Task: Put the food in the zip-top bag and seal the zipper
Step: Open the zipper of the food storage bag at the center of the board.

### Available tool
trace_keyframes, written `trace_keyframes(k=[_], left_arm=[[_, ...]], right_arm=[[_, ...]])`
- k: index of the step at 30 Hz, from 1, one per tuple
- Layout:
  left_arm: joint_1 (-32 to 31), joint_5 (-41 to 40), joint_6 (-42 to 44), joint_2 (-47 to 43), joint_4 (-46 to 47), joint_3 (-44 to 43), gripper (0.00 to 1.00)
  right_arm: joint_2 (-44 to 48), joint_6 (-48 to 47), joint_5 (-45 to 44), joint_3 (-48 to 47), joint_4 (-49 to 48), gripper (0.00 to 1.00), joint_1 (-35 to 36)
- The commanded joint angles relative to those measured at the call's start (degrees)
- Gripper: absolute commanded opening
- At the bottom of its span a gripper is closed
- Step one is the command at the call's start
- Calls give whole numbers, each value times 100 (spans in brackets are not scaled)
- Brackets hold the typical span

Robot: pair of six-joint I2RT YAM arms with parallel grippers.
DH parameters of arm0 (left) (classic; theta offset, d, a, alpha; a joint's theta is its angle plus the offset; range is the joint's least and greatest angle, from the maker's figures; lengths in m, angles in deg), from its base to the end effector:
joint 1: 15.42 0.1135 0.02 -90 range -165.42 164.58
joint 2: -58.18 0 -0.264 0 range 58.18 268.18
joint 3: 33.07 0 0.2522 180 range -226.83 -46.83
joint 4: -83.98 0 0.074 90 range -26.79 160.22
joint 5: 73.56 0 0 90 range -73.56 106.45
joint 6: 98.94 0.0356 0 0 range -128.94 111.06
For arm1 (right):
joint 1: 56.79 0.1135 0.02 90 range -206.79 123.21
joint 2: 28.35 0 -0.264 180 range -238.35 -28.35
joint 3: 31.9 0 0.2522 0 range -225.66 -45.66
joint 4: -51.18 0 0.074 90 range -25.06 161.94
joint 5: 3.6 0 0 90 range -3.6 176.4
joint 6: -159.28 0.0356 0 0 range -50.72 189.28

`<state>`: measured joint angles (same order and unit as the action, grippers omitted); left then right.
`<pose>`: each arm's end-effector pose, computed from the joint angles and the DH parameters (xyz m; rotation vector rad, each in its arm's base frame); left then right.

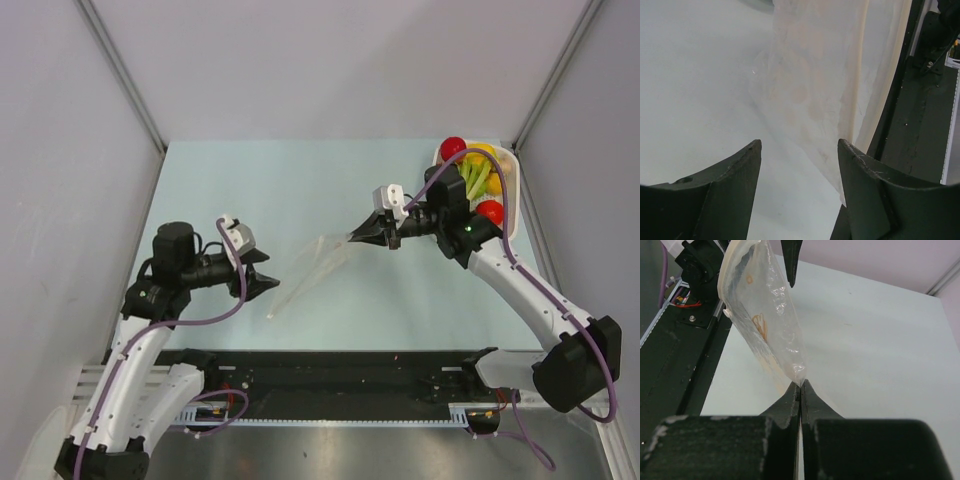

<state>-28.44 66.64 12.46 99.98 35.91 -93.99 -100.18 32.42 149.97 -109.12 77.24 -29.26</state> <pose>0.1363 -0.0596 0.3252 1.0627 1.6584 -0.8052 0.2272 0.1544 0.3563 -1.5028 1.0371 0.9421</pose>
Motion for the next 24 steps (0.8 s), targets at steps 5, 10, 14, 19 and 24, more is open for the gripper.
trace_keyframes(k=[5,10,14,19,24], left_arm=[[-43,192,-22,-120,-411,-610,67],[-69,570,-67,214,-682,-961,64],[-140,509,-58,294,-596,-1015,64],[-333,351,-190,425,-489,-1076,62],[-526,254,82,443,-727,-1015,61]], right_arm=[[3,-49,164,-272,-113,0,24],[-50,-14,129,-307,-148,0,103],[-94,12,129,-316,-192,0,200],[-173,21,59,-369,-201,0,288],[-261,48,32,-439,-236,0,367]])
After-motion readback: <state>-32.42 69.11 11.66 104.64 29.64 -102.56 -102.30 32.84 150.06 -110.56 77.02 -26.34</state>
